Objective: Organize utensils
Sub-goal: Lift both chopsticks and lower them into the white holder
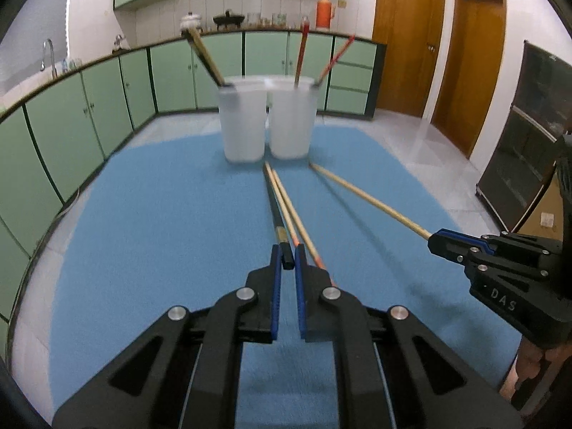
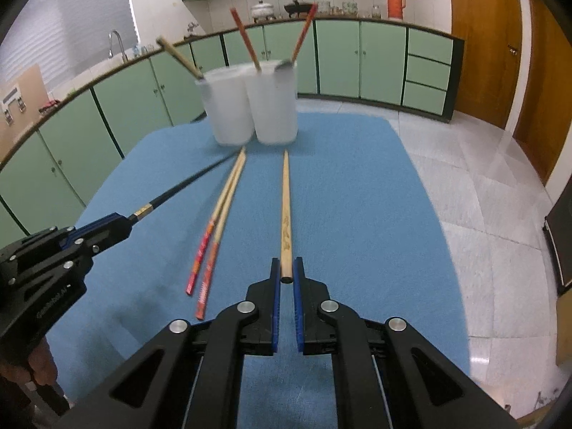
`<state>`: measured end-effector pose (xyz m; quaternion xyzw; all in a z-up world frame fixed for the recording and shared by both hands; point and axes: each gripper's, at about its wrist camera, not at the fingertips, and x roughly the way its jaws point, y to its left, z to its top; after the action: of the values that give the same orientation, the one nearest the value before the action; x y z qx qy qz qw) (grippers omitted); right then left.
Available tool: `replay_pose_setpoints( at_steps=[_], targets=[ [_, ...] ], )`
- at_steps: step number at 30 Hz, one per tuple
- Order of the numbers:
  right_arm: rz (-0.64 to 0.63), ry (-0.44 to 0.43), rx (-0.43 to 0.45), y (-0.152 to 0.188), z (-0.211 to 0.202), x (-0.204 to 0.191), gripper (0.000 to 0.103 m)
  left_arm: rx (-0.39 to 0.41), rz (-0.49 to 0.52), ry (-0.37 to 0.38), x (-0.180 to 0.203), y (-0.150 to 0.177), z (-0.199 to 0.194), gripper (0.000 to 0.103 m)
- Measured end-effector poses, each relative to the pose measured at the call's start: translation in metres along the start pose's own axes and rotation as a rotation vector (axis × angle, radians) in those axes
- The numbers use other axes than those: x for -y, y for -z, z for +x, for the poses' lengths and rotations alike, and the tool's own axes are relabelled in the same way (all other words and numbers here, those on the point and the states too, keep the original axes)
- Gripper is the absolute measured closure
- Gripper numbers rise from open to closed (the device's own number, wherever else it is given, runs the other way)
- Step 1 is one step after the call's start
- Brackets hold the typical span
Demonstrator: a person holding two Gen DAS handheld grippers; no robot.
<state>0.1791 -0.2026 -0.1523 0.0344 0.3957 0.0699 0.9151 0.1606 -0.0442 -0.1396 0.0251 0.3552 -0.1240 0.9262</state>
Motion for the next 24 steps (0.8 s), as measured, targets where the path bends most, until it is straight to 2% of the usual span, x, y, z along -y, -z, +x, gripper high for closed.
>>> replay_pose_setpoints(
  at_steps=[18,24],
  targets=[
    [0.008,-0.087,0.199,-0.072,-0.059,0.007,0.096,0.2,-0.024,0.01,-0.01,-0.063,-0.04,0.097],
    [-0.001,-0.129,0.248,-0.101,-0.07,0.009,0.096,0.236,-0.024,0.035,-0.012,-0.085,-0.045,0.097]
  ],
)
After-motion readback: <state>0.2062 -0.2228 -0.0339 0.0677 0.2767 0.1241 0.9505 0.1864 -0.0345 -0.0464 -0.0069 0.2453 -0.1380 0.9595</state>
